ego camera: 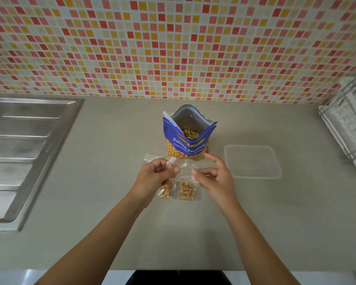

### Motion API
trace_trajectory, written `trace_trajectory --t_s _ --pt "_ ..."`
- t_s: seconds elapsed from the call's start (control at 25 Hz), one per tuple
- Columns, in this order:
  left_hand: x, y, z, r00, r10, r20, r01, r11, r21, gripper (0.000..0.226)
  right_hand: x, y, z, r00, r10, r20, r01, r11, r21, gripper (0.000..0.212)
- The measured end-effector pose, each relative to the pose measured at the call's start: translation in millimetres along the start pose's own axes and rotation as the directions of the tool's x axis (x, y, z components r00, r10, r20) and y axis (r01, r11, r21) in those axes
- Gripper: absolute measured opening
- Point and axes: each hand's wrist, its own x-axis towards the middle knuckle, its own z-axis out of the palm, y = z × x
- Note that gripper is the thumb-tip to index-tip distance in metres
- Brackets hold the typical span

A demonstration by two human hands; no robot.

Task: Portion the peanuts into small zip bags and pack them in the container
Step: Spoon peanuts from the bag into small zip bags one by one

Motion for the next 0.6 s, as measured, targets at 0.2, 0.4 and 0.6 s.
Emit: trace_trajectory --t_s 0.2,0.4,0.6 --pt "2.7 7.1 0.5 0.999 0.037 -0.014 -0.035 0.995 0.095 0.018 0.1 -4.4 -1.1 1.0 0.0 0.0 0.0 0.999 0.046 0.048" --pt "5.7 5.0 -0.6 0.998 -0.014 -0.056 0.014 1.0 0.0 0.026 7.6 -2.1 -7.2 0.999 -0.001 -0.042 0.005 0.997 0.079 0.039" --pt "4.8 12.5 -2.9 0.997 0.014 -0.079 -0.002 0.989 0.151 0.026 8.4 -1.4 -11.7 0.999 0.03 -0.026 -0.026 0.993 0.111 0.037"
